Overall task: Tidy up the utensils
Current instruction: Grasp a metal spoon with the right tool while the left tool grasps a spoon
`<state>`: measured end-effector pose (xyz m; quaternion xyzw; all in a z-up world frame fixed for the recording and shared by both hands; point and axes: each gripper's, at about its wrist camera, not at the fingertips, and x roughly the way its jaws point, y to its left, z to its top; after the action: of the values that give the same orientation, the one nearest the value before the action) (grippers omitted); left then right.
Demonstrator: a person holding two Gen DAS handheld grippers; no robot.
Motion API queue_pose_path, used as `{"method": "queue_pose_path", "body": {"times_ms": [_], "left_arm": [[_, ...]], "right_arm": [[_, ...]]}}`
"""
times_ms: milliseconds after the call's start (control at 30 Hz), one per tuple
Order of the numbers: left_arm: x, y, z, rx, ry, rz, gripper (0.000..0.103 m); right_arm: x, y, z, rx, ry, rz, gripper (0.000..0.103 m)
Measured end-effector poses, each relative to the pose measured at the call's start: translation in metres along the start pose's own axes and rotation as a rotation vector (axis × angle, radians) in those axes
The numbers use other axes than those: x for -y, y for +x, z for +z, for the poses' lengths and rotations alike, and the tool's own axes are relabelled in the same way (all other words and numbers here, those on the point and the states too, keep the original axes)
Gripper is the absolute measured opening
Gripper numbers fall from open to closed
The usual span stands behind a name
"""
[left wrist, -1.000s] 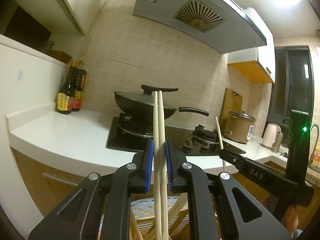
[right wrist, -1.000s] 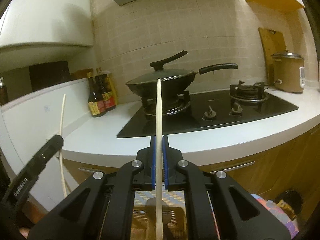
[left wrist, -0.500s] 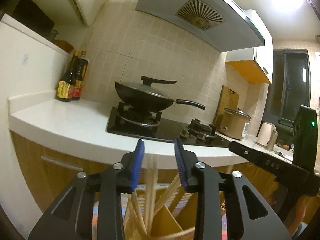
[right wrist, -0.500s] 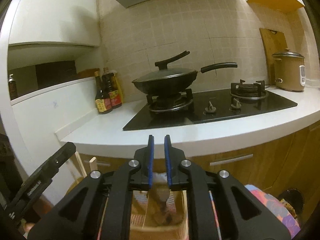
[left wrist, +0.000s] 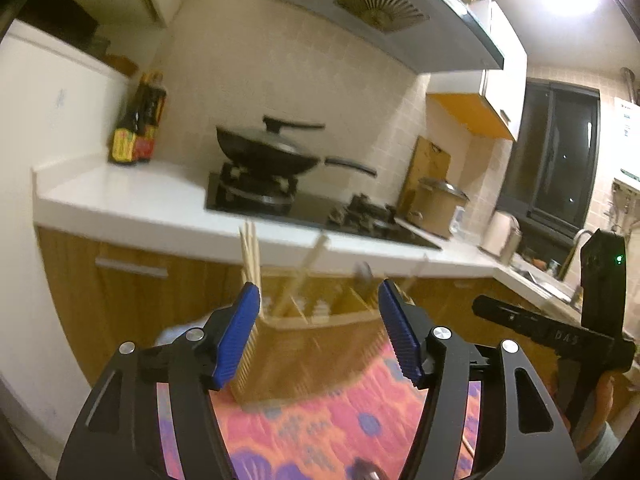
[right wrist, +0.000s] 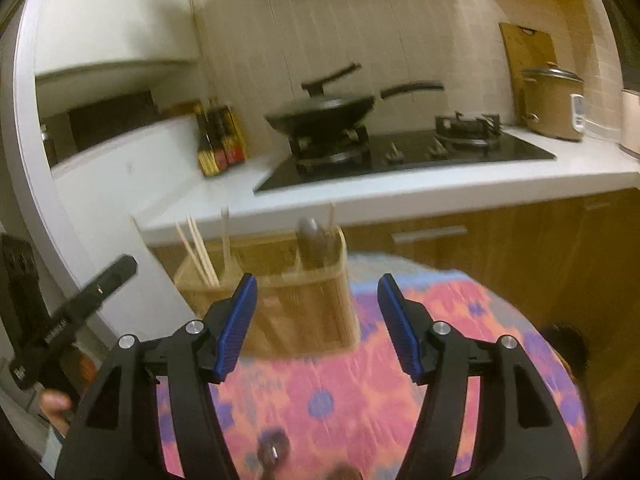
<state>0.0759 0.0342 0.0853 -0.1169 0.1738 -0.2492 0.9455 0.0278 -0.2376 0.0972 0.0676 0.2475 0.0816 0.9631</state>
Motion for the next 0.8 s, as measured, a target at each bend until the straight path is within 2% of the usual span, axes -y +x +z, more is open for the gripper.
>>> {"method": "queue_pose_path", "body": {"times_ms": [300,400,500,667,733,800], "left_arm": [[0.024,-0.019,-0.047,-0.172,-0.006,-0.030,0.059],[0.034,-0.020,-0.065,-0.240,0.020,-0.012,0.058],[0.043,-0.020,-0.083,-0.310,0.043,-0.001,0.058],[0.053,-0.007,-0.118,-0.473,0.069,-0.005,0.052],[0.055,-0.001,-0.129,-0.519,0.079,-0.005,0.044],[0.055,0.004,-0.140,-0.560,0.067,-0.016,0.041]], "right_arm": [[-0.003,-0.031,-0.057,-0.159,-0.025,-0.043,0.056],[-0.005,-0.032,-0.079,-0.217,-0.033,-0.059,0.048],[-0.002,-0.030,-0.104,-0.283,-0.020,-0.058,0.036],[0.000,-0.023,-0.144,-0.393,-0.006,-0.050,0.027],[0.001,-0.021,-0.160,-0.431,0.006,-0.045,0.025],[0.002,-0.019,-0.169,-0.457,0.015,-0.048,0.025]]}}
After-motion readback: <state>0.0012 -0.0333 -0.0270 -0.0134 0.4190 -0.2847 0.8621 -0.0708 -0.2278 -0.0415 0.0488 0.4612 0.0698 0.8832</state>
